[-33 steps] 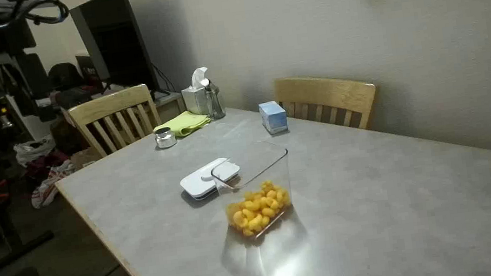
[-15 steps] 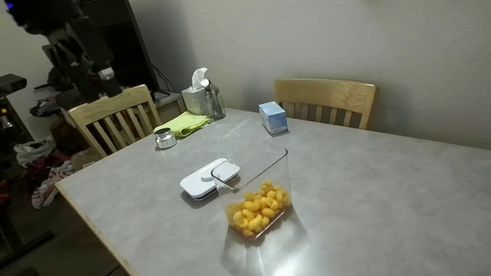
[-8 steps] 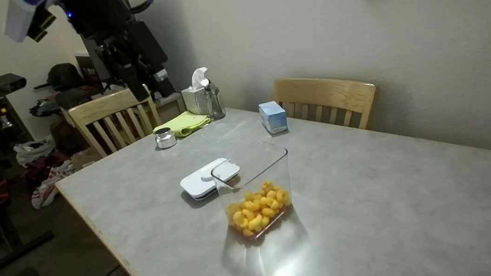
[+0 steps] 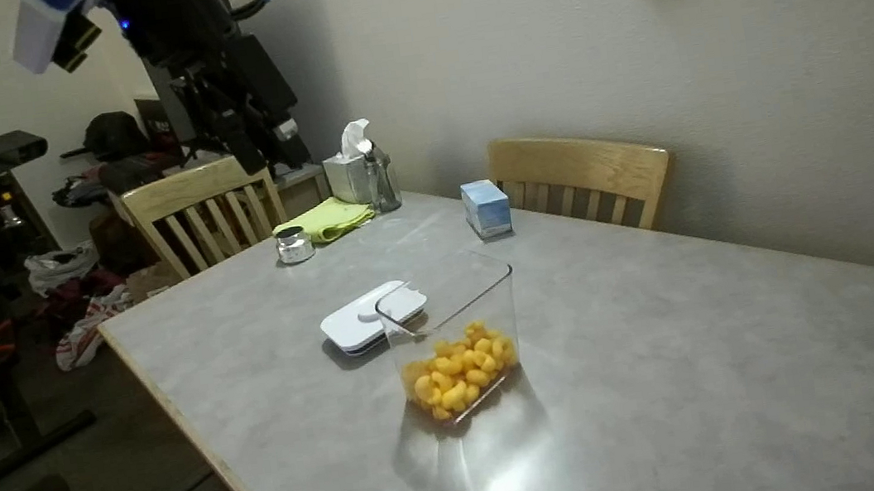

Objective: Take the white lid off of the table and place it on the clear bowl then push down then knob on the lid

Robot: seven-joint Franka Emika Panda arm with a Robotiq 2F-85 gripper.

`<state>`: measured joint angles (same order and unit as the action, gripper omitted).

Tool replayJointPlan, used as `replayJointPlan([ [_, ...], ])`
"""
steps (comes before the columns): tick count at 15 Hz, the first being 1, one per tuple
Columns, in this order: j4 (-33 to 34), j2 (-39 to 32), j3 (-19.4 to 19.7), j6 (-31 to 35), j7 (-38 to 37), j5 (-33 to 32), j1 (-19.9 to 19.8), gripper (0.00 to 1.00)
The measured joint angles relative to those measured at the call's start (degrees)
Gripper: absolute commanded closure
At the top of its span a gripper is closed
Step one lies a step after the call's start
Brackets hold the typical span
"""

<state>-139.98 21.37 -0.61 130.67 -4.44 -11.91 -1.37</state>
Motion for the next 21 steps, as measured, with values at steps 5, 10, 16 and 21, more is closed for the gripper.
replayJointPlan([
  [5,6.16,-9.97,-0.78,3.64,-1.00,0.24,0.46,0.00],
  [10,18.59,-22.37,-1.11,4.72,-0.68,0.67,1.83,0.00],
  [16,28.37,-31.27,-1.70,4.85,-0.34,3.82,3.84,0.00],
  [21,28.55,-31.44,-1.81,4.81,-0.58,3.81,4.78,0.00],
])
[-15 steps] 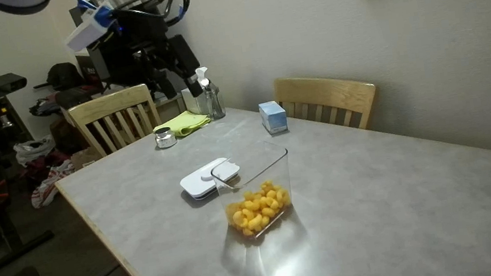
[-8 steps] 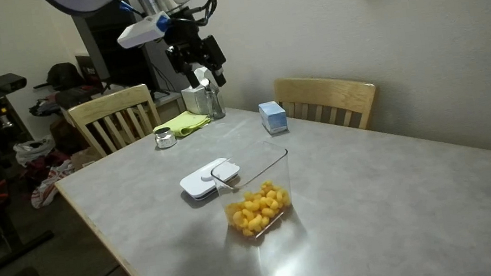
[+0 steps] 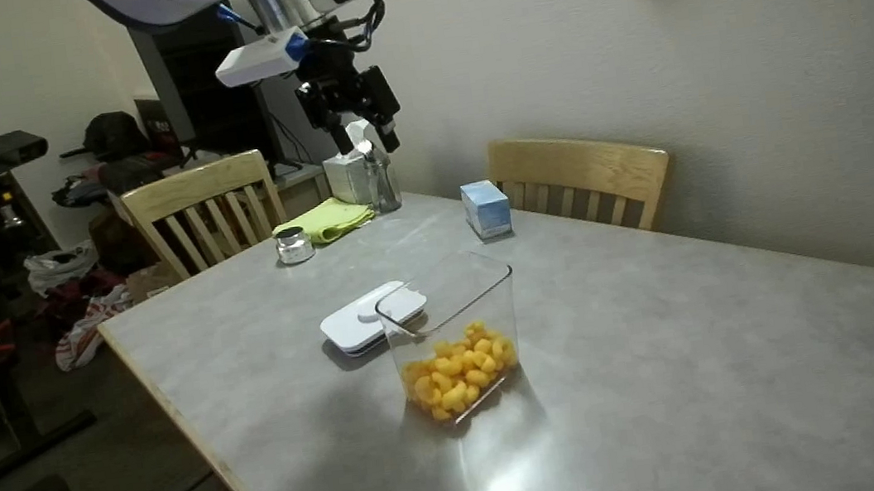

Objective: Take the white lid off of the table and place it on the clear bowl then push down then knob on the lid

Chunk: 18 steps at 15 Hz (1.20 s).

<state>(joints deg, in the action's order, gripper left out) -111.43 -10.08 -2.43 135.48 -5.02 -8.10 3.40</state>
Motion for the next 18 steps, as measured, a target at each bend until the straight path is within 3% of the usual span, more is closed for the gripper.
replayJointPlan([
  [7,0.28,-8.37,-2.21,4.24,-3.41,0.60,4.77,0.00],
  [14,5.48,-18.04,0.91,4.25,-24.86,1.21,9.08,0.00],
  [18,7.06,-20.52,2.39,4.30,-32.44,2.99,10.29,0.00],
])
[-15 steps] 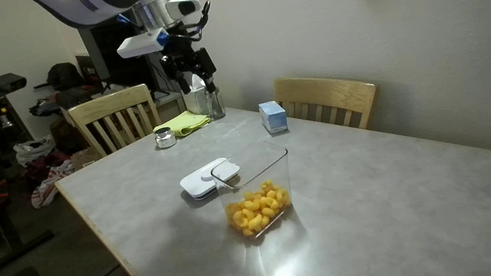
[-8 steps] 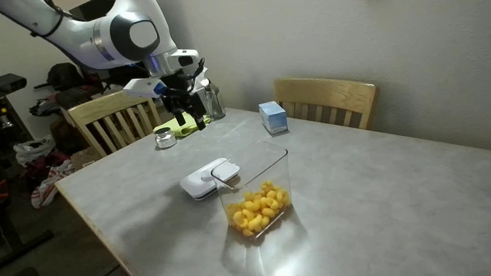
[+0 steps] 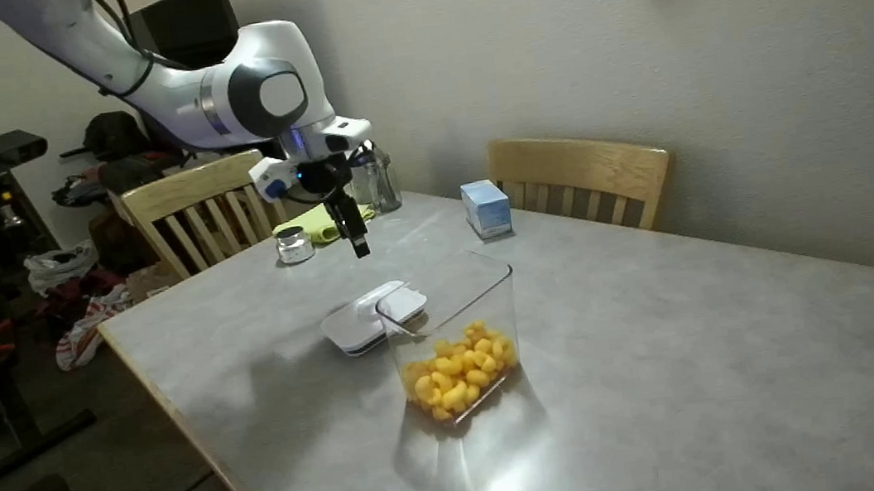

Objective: Take the white lid off of the table and place it on the clear bowl then push down then knob on the lid

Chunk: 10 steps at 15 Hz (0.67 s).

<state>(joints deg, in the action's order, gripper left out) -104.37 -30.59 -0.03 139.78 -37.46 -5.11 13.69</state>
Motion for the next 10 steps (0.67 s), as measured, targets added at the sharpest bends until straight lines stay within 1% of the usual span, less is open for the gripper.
replayJointPlan([
  [2,-0.34,-0.62,-0.01,1.19,-0.81,0.89,0.15,0.00],
  [6,-4.16,-0.79,-0.08,8.56,-0.55,1.15,0.81,0.00],
  [9,-8.16,-0.63,-0.10,13.74,2.33,1.12,1.06,0.00],
  [10,-8.64,-0.68,-0.04,14.12,2.57,1.18,1.11,0.00],
])
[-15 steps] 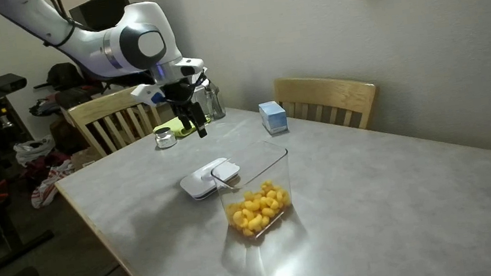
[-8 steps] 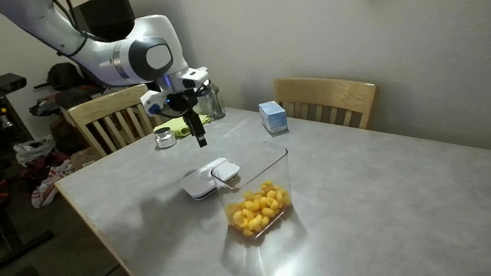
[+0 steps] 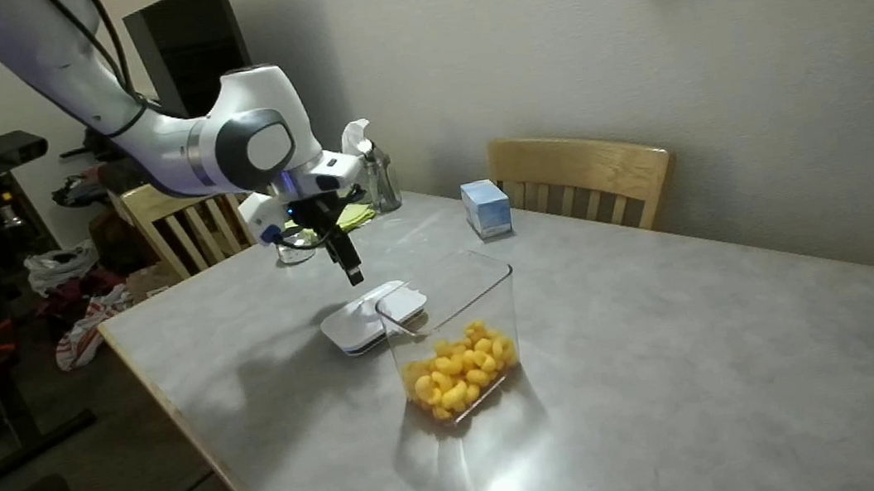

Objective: Take the white lid off of the table and place it on the clear bowl then push down then knob on the lid

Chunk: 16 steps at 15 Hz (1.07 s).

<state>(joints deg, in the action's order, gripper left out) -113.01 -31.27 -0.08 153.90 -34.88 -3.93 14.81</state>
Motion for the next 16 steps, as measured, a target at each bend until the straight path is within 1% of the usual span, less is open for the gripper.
replayJointPlan([
  [11,0.38,-0.03,0.11,-0.02,0.03,0.01,0.10,0.00],
  [16,-0.63,-0.03,0.68,0.25,0.16,0.01,0.11,0.00],
])
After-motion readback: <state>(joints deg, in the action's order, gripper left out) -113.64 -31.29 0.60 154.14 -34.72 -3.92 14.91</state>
